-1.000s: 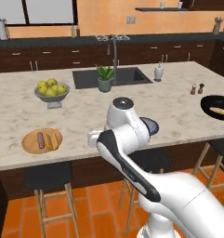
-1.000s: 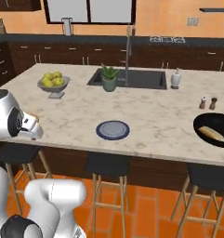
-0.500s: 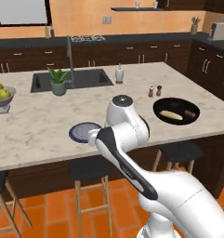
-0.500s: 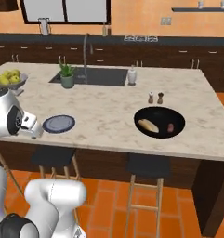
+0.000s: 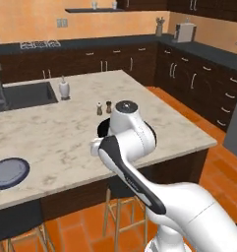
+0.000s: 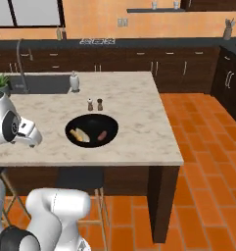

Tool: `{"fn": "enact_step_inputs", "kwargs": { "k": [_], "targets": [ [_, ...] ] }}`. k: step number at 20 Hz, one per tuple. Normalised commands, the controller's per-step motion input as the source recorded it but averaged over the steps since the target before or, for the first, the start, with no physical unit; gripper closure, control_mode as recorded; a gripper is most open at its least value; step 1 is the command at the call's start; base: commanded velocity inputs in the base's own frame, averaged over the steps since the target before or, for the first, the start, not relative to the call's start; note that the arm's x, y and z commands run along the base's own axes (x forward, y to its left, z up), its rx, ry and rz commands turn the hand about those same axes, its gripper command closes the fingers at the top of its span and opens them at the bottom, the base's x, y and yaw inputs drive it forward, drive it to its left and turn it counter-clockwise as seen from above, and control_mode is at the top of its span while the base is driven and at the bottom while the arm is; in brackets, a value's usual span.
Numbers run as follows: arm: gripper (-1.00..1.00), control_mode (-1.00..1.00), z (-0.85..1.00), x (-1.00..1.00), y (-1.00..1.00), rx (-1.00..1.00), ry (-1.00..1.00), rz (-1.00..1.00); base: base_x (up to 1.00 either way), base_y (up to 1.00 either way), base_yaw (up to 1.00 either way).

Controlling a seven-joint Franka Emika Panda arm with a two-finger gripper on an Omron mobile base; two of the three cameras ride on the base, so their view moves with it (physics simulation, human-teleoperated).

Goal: Place one bun and one sausage from the bowl on each plate.

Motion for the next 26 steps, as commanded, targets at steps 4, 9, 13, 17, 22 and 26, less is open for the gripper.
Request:
{"fn": "enact_step_inputs", "kwargs": {
  "k": [4, 9, 13, 17, 22, 26],
  "targets": [
    [-1.0, 1.0, 0.0, 0.0, 0.0, 0.0, 0.0, 0.0, 0.72, -1.0, -0.28],
    [-1.0, 1.0, 0.0, 0.0, 0.0, 0.0, 0.0, 0.0, 0.25, -0.72, 0.1],
    [-1.0, -1.0, -0.07, 0.25, 0.11, -0.01, 0.02, 0.0, 0.7, 0.02, 0.0],
    [-1.0, -1.0, -0.32, 1.0, 0.68, -0.05, 0.18, 0.0, 0.0, 0.0, 0.0],
    [-1.0, -1.0, -0.45, 0.94, 0.54, -0.13, 0.28, 0.0, 0.0, 0.0, 0.0],
    [-1.0, -1.0, -0.36, 0.33, 0.27, -0.17, 0.12, 0.0, 0.0, 0.0, 0.0]
  ]
}}
